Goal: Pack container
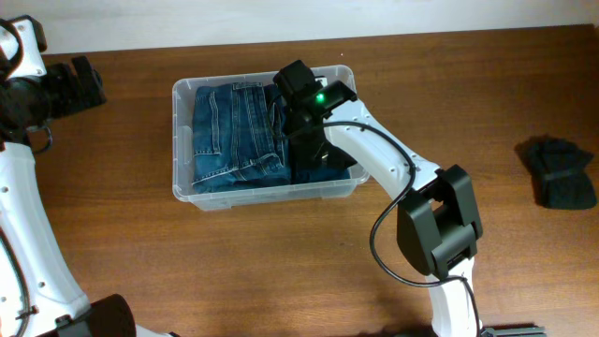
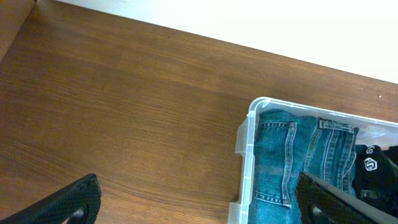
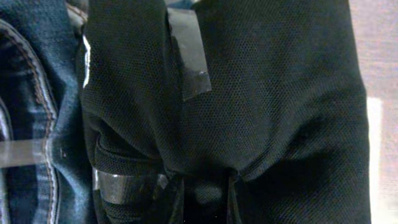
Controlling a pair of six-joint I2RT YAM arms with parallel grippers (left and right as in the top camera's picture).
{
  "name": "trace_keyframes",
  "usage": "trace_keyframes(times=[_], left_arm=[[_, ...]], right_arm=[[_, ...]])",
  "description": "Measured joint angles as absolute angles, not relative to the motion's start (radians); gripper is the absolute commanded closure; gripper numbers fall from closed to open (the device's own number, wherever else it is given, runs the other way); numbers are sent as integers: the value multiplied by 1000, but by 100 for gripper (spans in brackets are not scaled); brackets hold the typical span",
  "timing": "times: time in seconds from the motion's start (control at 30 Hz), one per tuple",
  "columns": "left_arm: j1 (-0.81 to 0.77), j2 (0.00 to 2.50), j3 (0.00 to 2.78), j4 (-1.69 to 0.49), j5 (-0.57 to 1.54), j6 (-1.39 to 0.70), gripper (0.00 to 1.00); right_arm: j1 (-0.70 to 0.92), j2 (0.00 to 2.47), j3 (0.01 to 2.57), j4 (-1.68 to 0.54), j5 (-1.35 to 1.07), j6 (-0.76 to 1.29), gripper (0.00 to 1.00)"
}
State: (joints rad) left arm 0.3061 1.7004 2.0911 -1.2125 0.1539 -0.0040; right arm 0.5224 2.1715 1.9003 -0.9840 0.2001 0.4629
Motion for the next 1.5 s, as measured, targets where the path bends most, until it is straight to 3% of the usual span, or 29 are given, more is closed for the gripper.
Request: trace_keyframes(times=[0.13, 0.33, 0.67, 0.83, 1.13, 1.5], left_arm=[[307, 1700, 2091, -1212, 154, -4, 1], [306, 1700, 2091, -1213, 154, -4, 1], [307, 1700, 2091, -1212, 154, -4, 1], [306, 1700, 2091, -1213, 154, -4, 1], [306, 1707, 2091, -1212, 154, -4, 1], [306, 1733, 2091, -1210, 154, -4, 1]], right_arm=[[509, 2196, 2006, -1103, 173, 463, 82], [484, 2223, 2285, -1295, 161, 442, 58], [316, 2223, 2646, -1577, 163, 367, 39], [92, 2225, 2648, -1686, 163, 321, 32], [-319, 2225, 2562, -1691, 162, 173, 13], [-631, 2225, 2117, -1439, 122, -16, 14]])
